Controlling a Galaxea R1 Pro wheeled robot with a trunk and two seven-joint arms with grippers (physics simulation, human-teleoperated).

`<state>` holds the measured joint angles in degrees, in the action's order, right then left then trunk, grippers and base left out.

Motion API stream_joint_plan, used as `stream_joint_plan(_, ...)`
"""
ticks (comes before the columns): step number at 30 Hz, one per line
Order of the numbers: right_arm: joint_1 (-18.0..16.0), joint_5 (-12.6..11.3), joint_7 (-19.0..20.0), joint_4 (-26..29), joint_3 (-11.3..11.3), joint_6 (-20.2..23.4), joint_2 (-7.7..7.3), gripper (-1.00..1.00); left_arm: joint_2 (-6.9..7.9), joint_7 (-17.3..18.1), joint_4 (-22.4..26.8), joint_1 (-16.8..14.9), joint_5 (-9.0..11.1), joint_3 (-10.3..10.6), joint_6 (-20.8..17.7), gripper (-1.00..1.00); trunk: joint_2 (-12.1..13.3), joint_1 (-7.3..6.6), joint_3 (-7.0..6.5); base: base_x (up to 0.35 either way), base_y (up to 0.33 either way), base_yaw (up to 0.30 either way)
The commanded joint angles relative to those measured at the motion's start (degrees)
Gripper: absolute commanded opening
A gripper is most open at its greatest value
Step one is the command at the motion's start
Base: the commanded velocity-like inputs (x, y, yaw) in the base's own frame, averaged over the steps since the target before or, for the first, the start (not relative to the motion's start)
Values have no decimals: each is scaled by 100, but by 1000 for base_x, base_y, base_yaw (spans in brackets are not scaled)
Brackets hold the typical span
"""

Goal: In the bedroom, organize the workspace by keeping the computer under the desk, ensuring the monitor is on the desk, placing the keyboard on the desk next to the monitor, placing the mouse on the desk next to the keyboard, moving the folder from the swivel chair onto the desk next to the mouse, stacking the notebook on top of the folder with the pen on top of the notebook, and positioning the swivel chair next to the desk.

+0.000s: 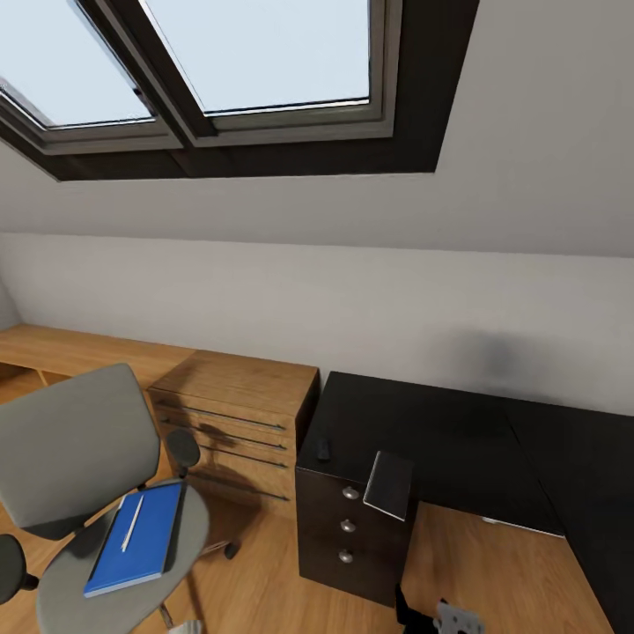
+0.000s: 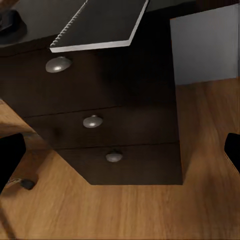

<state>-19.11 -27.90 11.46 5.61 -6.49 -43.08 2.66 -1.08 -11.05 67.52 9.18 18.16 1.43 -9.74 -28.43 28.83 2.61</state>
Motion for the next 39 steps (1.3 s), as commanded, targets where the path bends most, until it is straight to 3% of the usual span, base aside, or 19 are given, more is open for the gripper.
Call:
stream_joint_plan(1, -5, -62, 9, 36, -42, -16, -13, 100, 0, -41, 221, 2, 59, 10, -274, 100, -10, 3, 12, 0, 0, 0)
stream_joint_plan(2, -5, -63, -6, 97, -39, -11, -32, 100, -3, -44, 406, 1, 60, 13, -488, 100, -10, 3, 12, 0, 0, 0)
stream_joint_plan(3, -5, -64, -180, 408, -35, 15, -117, 100, -85, -50, 847, -1, 62, 17, -915, 100, -10, 3, 12, 0, 0, 0)
stream_joint_plan(5, -5, -65, -459, 796, -32, 44, -212, 100, -224, -55, 1240, -16, 63, 19, -1292, 100, -10, 3, 12, 0, 0, 0)
stream_joint_plan(7, -5, -66, -1033, 1422, -30, 87, -359, 100, -435, -60, 1672, -163, 63, 17, -1860, 100, -10, 3, 12, 0, 0, 0)
stream_joint_plan(9, -5, -61, -1867, 2520, -33, 500, -620, 100, -551, -146, 1930, -442, 51, -14, -2387, 100, -10, 3, 12, 0, 0, 0)
stream_joint_plan(13, -5, -65, -2322, 3534, 69, 1593, -984, 100, -533, -313, 1868, -495, 49, -50, -2475, 100, -10, 3, 12, 0, 0, 0)
stream_joint_plan(15, -5, -62, -2462, 3831, 109, 1934, -1039, 100, -509, -329, 1856, -498, 48, -83, -2480, 100, -10, 3, 12, 0, 0, 0)
stream_joint_plan(17, -5, -43, -2794, 4485, 185, 2701, -1110, 100, -462, -347, 1839, -502, 48, -170, -2486, 100, -10, 3, 12, 0, 0, 0)
stream_joint_plan(19, -7, -28, -2991, 4829, 210, 3155, -1131, 100, -450, -356, 1834, -503, 48, -199, -2487, 100, -10, 3, 12, 0, 0, 0)
stream_joint_plan(20, -13, -15, -3195, 5180, 225, 3671, -1144, 100, -442, -361, 1831, -504, 47, -217, -2488, 100, -10, 3, 12, 0, 0, 0)
stream_joint_plan(22, -29, -5, -3377, 5494, 234, 4254, -1150, 100, -437, -365, 1829, -504, 44, -228, -2487, 100, -10, 3, 12, 0, 0, 0)
stream_joint_plan(23, -61, -3, -3504, 5715, 238, 4851, -1153, 100, -434, -367, 1828, -505, 42, -237, -2484, 100, -10, 3, 12, 0, 0, 0)
stream_joint_plan(24, -552, -13, -3661, 5791, 229, 6129, -1125, 100, -430, -368, 1826, -505, 40, -251, -2477, 100, -10, 3, 12, 0, 0, 0)
stream_joint_plan(27, -1342, -22, -3686, 5199, 191, 6897, -1002, 100, -432, -356, 1837, -505, 45, -259, -2467, 100, -10, 3, 12, 0, 0, 0)
stream_joint_plan(28, -1697, -28, -3634, 4704, 179, 7182, -842, 100, -434, -343, 1880, -505, 50, -268, -2452, 100, -10, 3, 12, 0, 0, 0)
stream_joint_plan(30, -2044, -34, -3363, 4055, 191, 7403, -411, 100, -438, -312, 2147, -505, 62, -274, -2295, 100, -10, 3, 12, 0, 0, 0)
stream_joint_plan(33, -2076, -28, -3339, 3970, 198, 7433, -313, 100, -443, -309, 2339, -505, 64, -269, -2260, 100, -10, 3, 12, 0, 0, 0)
stream_joint_plan(39, -2079, -22, -3313, 3966, 191, 7423, -260, 100, -443, -302, 2496, -505, 70, -279, -2238, 100, -10, 3, 12, 0, 0, 0)
